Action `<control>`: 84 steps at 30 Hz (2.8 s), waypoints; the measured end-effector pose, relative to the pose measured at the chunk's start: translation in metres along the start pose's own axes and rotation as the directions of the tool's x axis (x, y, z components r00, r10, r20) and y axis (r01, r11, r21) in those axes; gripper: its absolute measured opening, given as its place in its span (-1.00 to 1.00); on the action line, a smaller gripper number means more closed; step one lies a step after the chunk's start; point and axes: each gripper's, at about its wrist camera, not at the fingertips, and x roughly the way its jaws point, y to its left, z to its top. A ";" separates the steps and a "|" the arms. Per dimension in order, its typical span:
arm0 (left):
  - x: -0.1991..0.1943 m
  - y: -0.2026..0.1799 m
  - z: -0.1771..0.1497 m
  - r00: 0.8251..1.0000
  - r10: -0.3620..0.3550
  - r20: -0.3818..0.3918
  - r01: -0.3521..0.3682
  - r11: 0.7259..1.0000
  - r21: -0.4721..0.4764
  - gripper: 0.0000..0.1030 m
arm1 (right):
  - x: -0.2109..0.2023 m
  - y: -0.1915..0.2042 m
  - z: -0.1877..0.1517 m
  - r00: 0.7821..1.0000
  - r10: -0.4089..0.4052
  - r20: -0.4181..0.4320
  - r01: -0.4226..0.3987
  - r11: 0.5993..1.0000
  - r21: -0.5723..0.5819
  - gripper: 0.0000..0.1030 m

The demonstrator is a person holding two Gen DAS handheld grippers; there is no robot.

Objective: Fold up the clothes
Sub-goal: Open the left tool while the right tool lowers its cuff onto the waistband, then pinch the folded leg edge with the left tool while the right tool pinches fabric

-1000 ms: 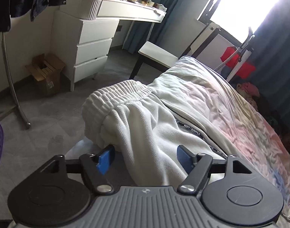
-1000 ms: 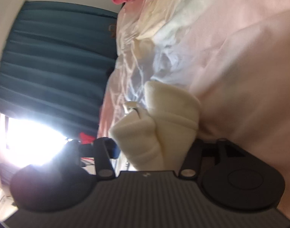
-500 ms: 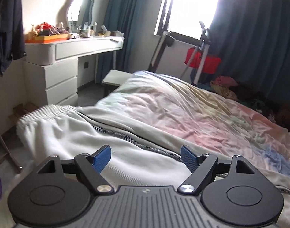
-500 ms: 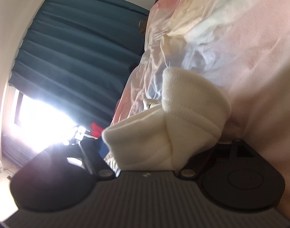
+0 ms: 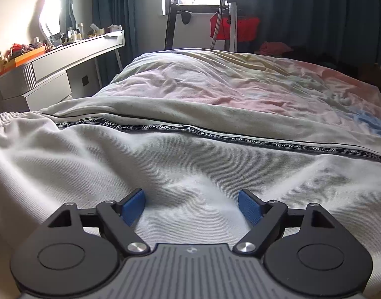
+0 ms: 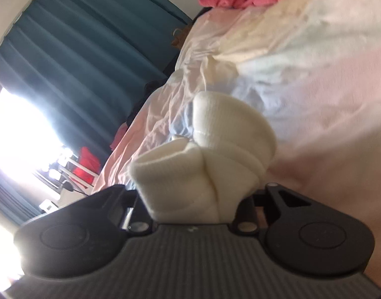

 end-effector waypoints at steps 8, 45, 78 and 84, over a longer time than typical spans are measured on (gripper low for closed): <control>-0.013 0.015 0.006 1.000 -0.030 -0.007 0.029 0.998 -0.052 0.63 | -0.038 0.105 -0.006 0.997 -0.023 0.078 0.046 0.952 -0.302 -0.73; -0.039 0.112 0.029 0.985 -0.170 0.033 0.165 0.870 -0.465 0.63 | -0.099 0.309 -0.356 0.845 -0.001 -0.535 -0.499 0.355 -0.790 -0.29; -0.057 0.003 -0.006 0.878 -0.479 -0.023 0.477 0.877 -0.060 0.28 | 0.014 0.322 -0.282 0.691 0.097 -0.716 -0.539 0.729 -0.421 0.17; -0.049 -0.008 -0.007 0.868 -0.493 -0.053 0.493 0.870 -0.011 0.03 | 0.038 0.320 -0.304 0.684 0.098 -0.723 -0.552 0.717 -0.425 -0.42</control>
